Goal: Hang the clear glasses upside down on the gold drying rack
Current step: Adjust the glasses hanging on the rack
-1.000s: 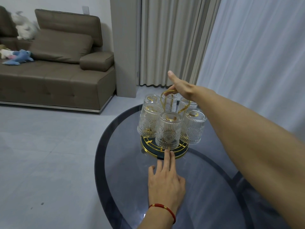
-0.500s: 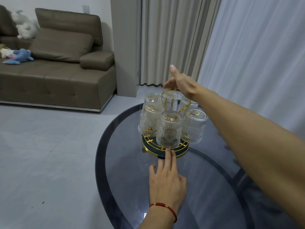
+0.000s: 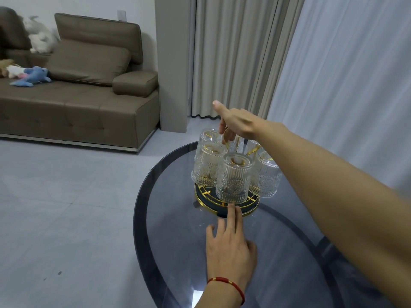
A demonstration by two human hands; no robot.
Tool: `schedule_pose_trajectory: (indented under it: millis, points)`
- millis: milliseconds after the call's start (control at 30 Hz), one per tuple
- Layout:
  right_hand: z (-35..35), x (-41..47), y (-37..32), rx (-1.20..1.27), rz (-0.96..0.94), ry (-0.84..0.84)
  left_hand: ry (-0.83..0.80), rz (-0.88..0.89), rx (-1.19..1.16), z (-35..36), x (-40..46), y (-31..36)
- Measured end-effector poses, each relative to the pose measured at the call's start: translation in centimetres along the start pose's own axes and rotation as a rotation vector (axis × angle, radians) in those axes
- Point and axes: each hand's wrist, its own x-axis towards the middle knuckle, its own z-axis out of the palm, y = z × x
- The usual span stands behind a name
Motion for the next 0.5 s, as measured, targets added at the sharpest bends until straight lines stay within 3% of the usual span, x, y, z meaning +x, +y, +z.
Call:
schedule_pose_trajectory:
  millis: [500]
  points:
    - [0.19, -0.13, -0.14, 0.067, 0.028, -0.037, 0.001, -0.005, -0.006, 0.07, 0.21, -0.14]
